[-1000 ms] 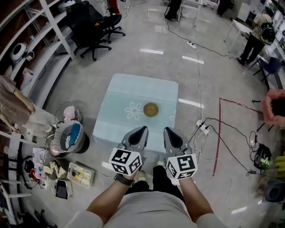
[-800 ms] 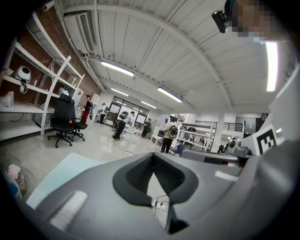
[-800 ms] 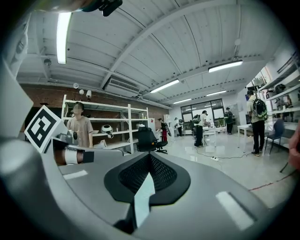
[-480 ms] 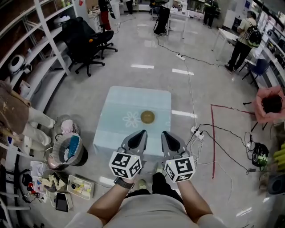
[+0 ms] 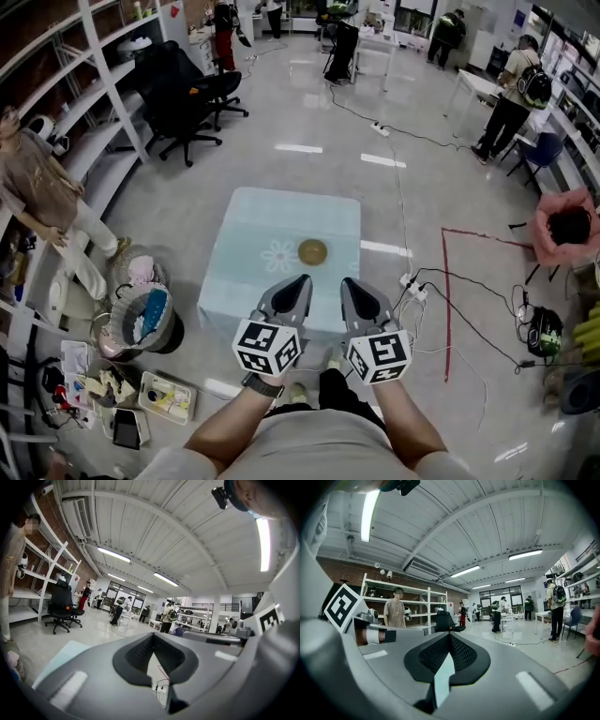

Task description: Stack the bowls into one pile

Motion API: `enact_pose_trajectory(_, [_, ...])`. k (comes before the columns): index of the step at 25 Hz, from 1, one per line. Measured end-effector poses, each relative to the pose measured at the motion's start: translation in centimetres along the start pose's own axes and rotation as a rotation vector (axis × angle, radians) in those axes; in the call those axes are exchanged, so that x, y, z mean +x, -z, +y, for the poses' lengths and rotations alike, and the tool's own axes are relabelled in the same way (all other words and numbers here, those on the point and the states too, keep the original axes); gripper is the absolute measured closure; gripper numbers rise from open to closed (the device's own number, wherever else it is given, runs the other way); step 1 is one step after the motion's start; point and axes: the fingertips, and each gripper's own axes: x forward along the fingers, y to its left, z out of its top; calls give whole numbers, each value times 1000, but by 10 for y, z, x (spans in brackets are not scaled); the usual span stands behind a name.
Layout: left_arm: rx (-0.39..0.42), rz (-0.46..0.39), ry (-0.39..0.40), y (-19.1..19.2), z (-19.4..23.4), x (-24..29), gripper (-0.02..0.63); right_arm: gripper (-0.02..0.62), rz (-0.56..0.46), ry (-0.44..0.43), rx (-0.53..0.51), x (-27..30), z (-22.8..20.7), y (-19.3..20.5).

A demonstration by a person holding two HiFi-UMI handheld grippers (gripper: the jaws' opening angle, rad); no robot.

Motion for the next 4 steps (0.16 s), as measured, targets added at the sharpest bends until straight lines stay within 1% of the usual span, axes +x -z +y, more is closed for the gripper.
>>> enact_pose_trajectory(4, [1, 4, 3, 0, 0, 3, 600, 595, 3, 4, 1, 1, -2, 0])
